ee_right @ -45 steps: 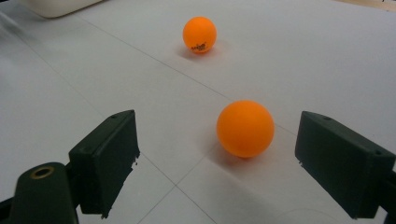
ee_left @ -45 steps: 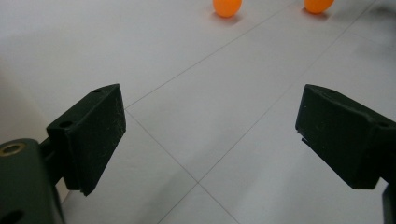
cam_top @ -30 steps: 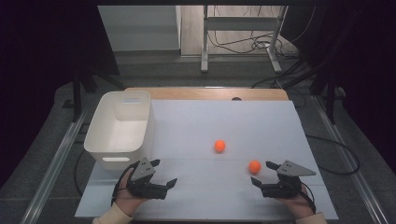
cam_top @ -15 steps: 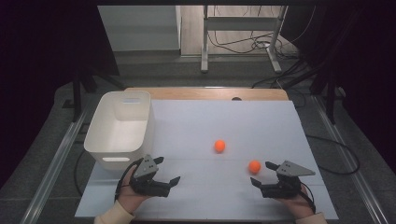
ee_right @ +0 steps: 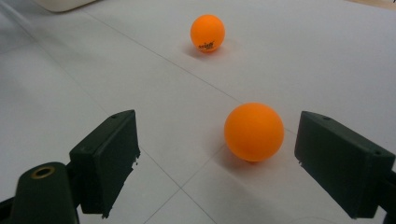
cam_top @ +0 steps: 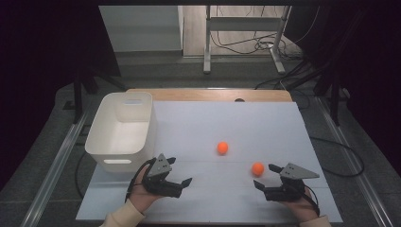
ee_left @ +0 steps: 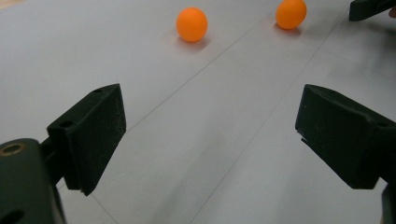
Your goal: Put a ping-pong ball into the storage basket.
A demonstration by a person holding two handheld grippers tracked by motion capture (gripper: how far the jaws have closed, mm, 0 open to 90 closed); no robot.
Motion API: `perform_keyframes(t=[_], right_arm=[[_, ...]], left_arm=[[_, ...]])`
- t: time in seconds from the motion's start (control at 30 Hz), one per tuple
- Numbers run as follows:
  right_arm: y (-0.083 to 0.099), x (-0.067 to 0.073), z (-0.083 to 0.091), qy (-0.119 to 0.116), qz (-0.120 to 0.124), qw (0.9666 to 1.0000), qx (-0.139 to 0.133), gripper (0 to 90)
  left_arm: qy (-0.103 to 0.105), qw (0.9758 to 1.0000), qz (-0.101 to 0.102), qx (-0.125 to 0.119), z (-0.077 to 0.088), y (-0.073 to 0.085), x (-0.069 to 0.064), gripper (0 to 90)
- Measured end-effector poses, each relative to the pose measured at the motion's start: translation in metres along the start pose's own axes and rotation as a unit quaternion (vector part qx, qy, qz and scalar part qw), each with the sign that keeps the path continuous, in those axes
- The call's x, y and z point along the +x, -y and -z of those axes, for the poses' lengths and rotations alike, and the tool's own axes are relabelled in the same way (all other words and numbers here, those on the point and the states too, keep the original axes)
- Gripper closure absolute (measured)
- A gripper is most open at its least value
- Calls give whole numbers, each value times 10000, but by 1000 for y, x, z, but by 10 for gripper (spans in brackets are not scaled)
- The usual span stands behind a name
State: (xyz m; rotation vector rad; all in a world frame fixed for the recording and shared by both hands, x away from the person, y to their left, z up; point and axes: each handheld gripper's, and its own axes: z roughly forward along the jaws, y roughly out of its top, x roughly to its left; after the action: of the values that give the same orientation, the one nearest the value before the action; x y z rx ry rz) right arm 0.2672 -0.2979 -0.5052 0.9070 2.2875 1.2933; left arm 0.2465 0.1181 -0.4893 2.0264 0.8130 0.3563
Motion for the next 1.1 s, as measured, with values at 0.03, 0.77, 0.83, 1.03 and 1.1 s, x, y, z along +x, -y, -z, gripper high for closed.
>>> perform_keyframes(t=[0.03,0.77,0.83,1.03,1.1], right_arm=[[0,0,0,6,11,10000,4,143],[0,2,-1,19,56,10000,0,149],[0,2,-1,19,58,10000,3,149],[0,1,-1,20,51,10000,1,149],[0,1,0,26,54,10000,0,150]], left_arm=[[-10,10000,-3,4,-1,-1,0,96],[73,9998,166,87,-16,-19,5,97],[77,9998,168,84,-16,-21,6,98],[69,9999,91,70,-21,-29,4,98],[66,9999,91,65,-22,-32,4,97]])
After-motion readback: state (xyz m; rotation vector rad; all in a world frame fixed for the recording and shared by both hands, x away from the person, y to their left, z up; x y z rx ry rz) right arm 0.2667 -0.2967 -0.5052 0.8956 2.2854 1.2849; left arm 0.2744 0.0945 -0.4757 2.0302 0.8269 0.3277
